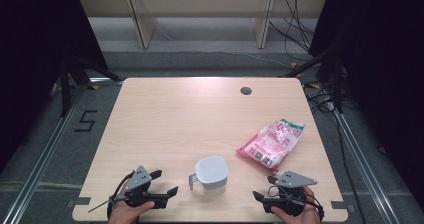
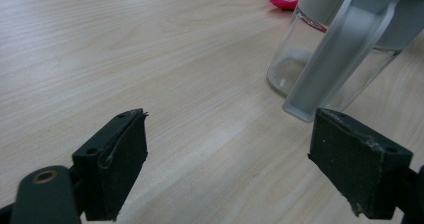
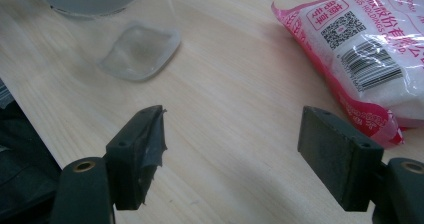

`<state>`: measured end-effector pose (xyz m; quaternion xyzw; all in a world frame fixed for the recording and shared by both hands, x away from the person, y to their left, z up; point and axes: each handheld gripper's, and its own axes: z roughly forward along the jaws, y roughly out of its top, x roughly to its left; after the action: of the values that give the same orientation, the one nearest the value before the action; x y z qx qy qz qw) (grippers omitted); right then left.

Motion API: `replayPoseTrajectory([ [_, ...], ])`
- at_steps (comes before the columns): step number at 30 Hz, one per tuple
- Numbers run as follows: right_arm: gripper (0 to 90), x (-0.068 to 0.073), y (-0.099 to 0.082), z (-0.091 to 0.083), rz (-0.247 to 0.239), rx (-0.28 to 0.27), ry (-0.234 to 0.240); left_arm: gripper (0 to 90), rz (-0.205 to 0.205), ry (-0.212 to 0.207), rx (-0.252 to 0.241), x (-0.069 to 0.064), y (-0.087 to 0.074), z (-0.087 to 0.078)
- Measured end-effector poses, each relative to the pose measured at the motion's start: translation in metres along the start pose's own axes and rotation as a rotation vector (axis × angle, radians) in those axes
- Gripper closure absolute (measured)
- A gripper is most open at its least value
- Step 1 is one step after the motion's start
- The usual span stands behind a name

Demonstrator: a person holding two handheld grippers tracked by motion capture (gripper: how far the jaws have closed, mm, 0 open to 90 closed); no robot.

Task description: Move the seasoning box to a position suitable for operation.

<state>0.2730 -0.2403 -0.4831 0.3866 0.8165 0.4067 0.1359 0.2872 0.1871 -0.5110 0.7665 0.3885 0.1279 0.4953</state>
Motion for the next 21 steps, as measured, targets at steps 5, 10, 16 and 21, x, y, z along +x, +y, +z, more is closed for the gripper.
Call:
replayPoseTrajectory([
  [5, 27.8, 0.0, 0.0, -0.001, -0.019, -0.013, -0.007, 14.7, 0.016, -0.008, -0.007, -0.002, 0.002, -0.002],
  [10, 27.4, -0.001, 0.0, -0.001, -0.031, -0.023, -0.019, 14.9, 0.015, -0.018, -0.009, -0.006, 0.002, -0.001],
  [16, 24.4, -0.001, 0.001, -0.001, -0.041, -0.029, -0.014, 17.3, 0.036, -0.05, -0.024, -0.013, 0.004, 0.0],
  [21, 24.4, -0.002, 0.001, -0.001, -0.044, -0.035, -0.021, 19.1, 0.045, -0.057, -0.021, -0.016, 0.004, 0.001],
])
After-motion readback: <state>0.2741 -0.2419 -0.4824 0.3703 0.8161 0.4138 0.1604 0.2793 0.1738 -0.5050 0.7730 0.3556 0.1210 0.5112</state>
